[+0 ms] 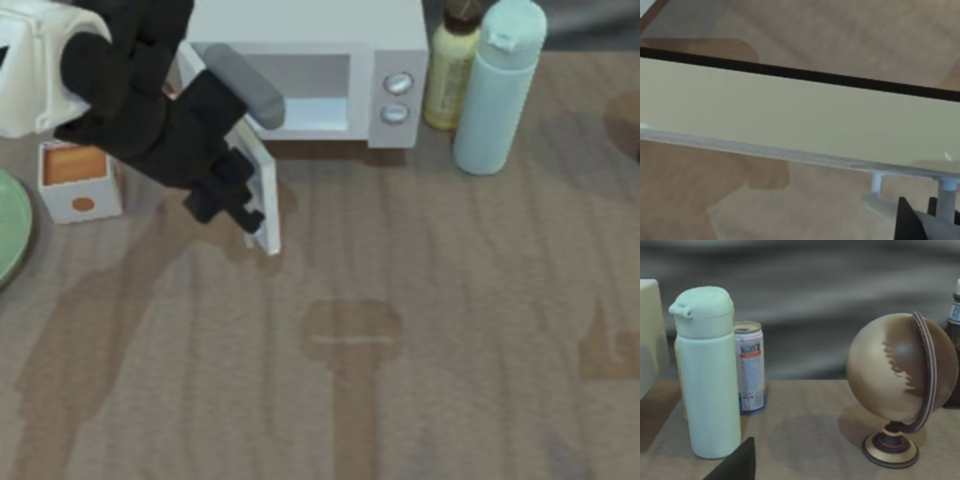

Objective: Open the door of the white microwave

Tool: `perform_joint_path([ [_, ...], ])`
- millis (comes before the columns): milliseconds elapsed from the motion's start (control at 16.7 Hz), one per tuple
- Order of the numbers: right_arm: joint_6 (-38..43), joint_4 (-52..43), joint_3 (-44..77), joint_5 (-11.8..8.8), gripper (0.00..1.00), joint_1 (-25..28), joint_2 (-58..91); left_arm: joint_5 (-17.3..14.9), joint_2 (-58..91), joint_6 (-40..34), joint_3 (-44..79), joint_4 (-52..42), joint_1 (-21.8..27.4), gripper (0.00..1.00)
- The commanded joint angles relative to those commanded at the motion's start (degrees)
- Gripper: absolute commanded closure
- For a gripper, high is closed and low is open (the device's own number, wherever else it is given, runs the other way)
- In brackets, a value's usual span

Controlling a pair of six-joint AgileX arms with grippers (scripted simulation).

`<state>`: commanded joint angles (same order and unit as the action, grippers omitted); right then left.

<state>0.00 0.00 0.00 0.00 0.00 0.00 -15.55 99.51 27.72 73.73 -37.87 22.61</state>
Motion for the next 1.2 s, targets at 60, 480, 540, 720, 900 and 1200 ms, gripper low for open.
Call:
perform_joint_path([
  [60,0.0,0.0,0.0,0.0,0.0,0.0,0.0,-0.3,0.0,0.7,0.0,-0.2,-0.3,1.0],
  [480,0.0,0.0,0.0,0.0,0.0,0.0,0.0,-3.7,-0.6,8.9,-0.2,-2.8,-3.7,1.0],
  [540,0.0,0.0,0.0,0.0,0.0,0.0,0.0,-3.7,-0.6,9.0,-0.2,-2.8,-3.7,1.0],
  [720,0.0,0.0,0.0,0.0,0.0,0.0,0.0,-3.7,-0.6,9.0,-0.2,-2.8,-3.7,1.0],
  [900,0.0,0.0,0.0,0.0,0.0,0.0,0.0,-3.7,-0.6,9.0,-0.2,-2.8,-3.7,1.0],
  [1200,0.0,0.0,0.0,0.0,0.0,0.0,0.0,-3.7,-0.6,9.0,-0.2,-2.8,-3.7,1.0],
])
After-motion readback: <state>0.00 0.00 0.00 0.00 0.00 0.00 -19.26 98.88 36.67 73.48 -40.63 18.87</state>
